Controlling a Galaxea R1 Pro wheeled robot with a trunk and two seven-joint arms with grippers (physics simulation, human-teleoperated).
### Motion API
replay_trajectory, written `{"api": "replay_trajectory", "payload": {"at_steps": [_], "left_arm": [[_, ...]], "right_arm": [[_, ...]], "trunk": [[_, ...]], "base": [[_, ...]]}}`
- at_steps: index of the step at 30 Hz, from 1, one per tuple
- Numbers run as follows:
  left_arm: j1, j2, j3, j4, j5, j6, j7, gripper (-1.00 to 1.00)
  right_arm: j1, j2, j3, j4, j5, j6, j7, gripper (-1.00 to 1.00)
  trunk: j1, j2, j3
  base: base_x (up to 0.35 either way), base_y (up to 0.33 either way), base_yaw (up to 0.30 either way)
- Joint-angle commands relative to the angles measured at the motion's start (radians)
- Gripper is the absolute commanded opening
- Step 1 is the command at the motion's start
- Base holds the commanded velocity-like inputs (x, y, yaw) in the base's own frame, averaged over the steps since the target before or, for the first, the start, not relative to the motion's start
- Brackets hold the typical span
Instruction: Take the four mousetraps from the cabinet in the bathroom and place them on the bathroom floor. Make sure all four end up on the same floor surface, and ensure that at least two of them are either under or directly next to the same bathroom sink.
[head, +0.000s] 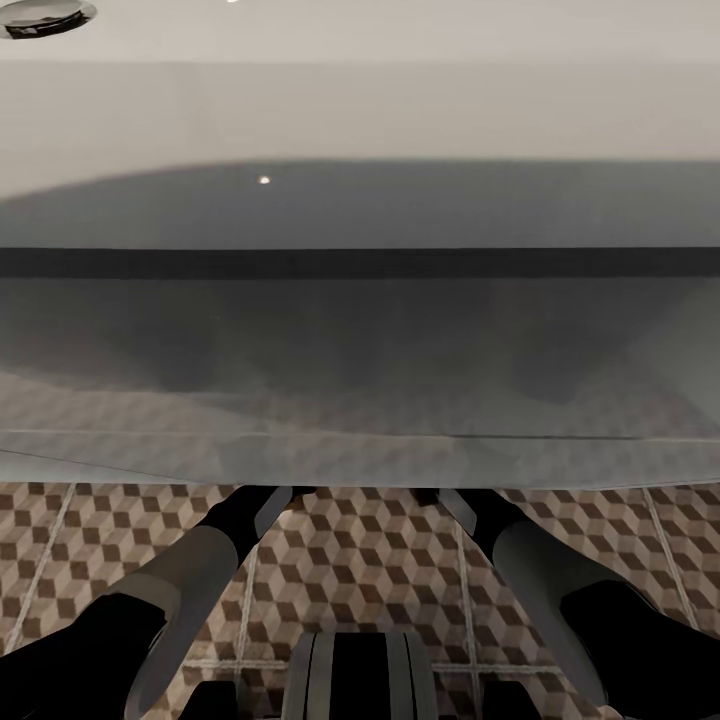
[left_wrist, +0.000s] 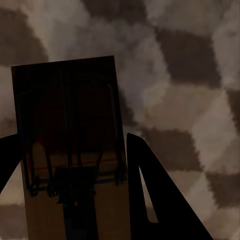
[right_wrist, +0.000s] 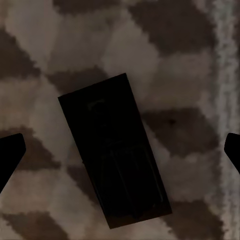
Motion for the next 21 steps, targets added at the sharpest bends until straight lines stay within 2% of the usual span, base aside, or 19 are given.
{"api": "replay_trajectory", "payload": {"at_steps": [1,21], "left_arm": [[-0.063,0.001,-0.009,-0.002,0.005,0.004,0.009,-1.0],[-0.063,0.001,-0.009,0.0,0.004,0.003,0.01,-1.0]], "right_arm": [[-0.044,0.0,0.01,-0.003,-0.006,0.005,-0.008,1.0],[-0.044,0.0,0.01,-0.003,-0.006,0.005,-0.008,1.0]], "trunk": [[0.0,0.0,0.0],[0.0,0.0,0.0]], "base": [[0.0,0.0,0.0],[0.0,0.0,0.0]]}}
